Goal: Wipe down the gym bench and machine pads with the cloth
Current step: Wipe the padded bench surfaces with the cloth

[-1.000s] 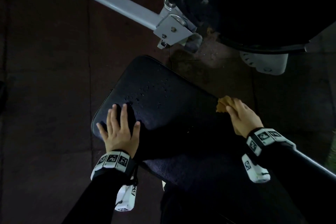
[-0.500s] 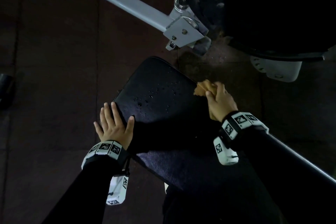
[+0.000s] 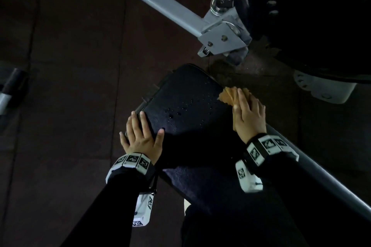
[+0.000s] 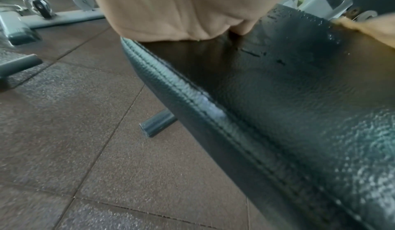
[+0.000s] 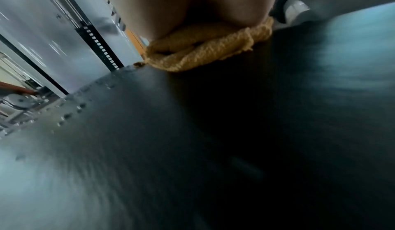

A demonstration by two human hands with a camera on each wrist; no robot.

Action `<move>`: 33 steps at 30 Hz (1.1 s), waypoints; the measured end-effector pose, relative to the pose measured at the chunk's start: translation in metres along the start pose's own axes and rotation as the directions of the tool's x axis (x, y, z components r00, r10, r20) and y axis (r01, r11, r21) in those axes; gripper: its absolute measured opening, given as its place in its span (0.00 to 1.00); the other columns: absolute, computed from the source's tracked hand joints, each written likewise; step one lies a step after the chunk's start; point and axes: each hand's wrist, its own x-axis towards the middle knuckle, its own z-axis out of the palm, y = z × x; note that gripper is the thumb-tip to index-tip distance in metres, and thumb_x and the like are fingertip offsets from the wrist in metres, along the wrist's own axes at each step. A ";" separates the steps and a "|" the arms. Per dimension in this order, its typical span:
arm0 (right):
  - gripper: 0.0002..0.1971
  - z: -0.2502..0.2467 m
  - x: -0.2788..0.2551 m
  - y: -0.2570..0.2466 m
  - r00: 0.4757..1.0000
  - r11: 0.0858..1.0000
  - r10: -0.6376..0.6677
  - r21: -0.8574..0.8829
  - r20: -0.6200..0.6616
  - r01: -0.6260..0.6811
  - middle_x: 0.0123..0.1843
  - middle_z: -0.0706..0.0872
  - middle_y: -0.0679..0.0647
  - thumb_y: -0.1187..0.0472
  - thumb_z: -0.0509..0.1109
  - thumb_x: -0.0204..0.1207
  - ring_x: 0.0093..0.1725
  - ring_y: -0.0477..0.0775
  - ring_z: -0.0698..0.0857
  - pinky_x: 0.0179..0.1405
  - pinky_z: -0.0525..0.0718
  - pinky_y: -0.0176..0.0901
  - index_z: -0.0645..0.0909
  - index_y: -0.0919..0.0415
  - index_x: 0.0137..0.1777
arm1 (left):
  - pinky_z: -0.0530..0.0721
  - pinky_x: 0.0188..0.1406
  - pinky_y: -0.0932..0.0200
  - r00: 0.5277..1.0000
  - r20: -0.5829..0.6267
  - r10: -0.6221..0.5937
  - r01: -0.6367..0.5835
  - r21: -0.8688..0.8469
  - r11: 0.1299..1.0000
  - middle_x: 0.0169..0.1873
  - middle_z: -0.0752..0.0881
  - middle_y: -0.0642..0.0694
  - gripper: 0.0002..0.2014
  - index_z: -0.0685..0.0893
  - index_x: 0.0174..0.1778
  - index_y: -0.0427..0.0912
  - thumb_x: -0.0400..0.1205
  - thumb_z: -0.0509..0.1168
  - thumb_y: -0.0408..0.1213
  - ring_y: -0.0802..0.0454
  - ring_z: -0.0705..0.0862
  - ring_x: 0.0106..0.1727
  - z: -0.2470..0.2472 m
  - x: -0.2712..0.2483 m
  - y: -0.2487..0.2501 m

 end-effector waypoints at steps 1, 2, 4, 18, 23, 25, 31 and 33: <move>0.26 0.002 0.010 -0.012 1.000 1.000 -0.015 -0.002 -0.003 0.015 0.82 0.58 0.58 0.52 0.50 0.85 0.79 0.63 0.60 0.80 0.53 0.57 0.53 0.47 0.82 | 0.36 0.80 0.41 1.000 0.009 -0.002 0.002 0.002 1.000 0.83 0.35 0.51 0.39 0.33 0.82 0.52 0.82 0.45 0.62 0.54 0.36 0.82 0.000 0.000 0.000; 0.26 0.003 0.021 -0.026 0.999 0.999 -0.048 -0.009 -0.001 0.048 0.83 0.58 0.57 0.53 0.50 0.85 0.79 0.62 0.60 0.80 0.53 0.55 0.52 0.48 0.82 | 0.35 0.80 0.41 1.000 0.021 -0.003 0.003 0.001 1.000 0.82 0.34 0.52 0.39 0.32 0.82 0.53 0.82 0.45 0.62 0.55 0.35 0.82 -0.001 -0.001 0.001; 0.26 0.008 0.041 -0.058 0.990 0.990 -0.136 -0.027 0.023 0.136 0.83 0.56 0.58 0.53 0.48 0.86 0.81 0.60 0.57 0.81 0.50 0.53 0.51 0.47 0.83 | 0.34 0.79 0.41 0.999 0.034 0.002 -0.002 -0.004 1.000 0.82 0.33 0.53 0.38 0.30 0.81 0.53 0.82 0.44 0.62 0.55 0.33 0.81 -0.001 -0.002 0.001; 0.30 0.028 -0.048 -0.020 0.785 0.752 -0.582 -0.229 0.213 0.619 0.84 0.50 0.52 0.55 0.58 0.80 0.82 0.64 0.50 0.78 0.54 0.59 0.55 0.40 0.81 | 0.30 0.77 0.42 0.999 0.026 0.036 -0.035 -0.040 0.999 0.81 0.31 0.55 0.38 0.30 0.80 0.56 0.79 0.40 0.65 0.60 0.29 0.79 0.003 0.000 -0.003; 0.26 0.005 -0.025 0.002 0.911 0.899 -0.374 -0.174 0.174 0.402 0.84 0.40 0.45 0.51 0.48 0.84 0.83 0.57 0.44 0.80 0.42 0.52 0.46 0.35 0.79 | 0.30 0.77 0.41 0.998 0.047 0.037 -0.035 -0.035 0.999 0.80 0.29 0.55 0.39 0.27 0.79 0.56 0.78 0.37 0.66 0.60 0.27 0.78 0.002 0.000 -0.003; 0.27 0.006 -0.006 -0.013 0.945 0.938 -0.304 -0.135 0.122 0.319 0.84 0.39 0.46 0.53 0.50 0.84 0.83 0.58 0.43 0.81 0.41 0.52 0.45 0.35 0.80 | 0.30 0.77 0.41 0.998 0.041 0.041 -0.040 -0.037 0.999 0.81 0.29 0.54 0.39 0.27 0.79 0.55 0.78 0.37 0.66 0.60 0.28 0.78 0.002 0.000 -0.003; 0.26 0.018 0.046 -0.094 0.956 0.955 -0.286 -0.061 0.069 0.290 0.85 0.45 0.51 0.55 0.51 0.85 0.83 0.62 0.44 0.82 0.43 0.55 0.52 0.37 0.81 | 0.29 0.76 0.42 0.998 0.025 0.058 -0.057 -0.040 0.998 0.78 0.27 0.58 0.38 0.24 0.76 0.59 0.77 0.35 0.68 0.63 0.24 0.75 0.006 0.002 -0.006; 0.26 0.025 0.043 -0.110 0.924 0.923 -0.372 -0.072 0.091 0.378 0.85 0.43 0.50 0.56 0.52 0.85 0.83 0.62 0.42 0.81 0.41 0.55 0.53 0.36 0.80 | 0.29 0.75 0.43 0.998 0.019 0.060 -0.059 -0.035 0.998 0.79 0.28 0.57 0.38 0.24 0.76 0.58 0.76 0.35 0.68 0.64 0.24 0.75 0.007 0.002 -0.008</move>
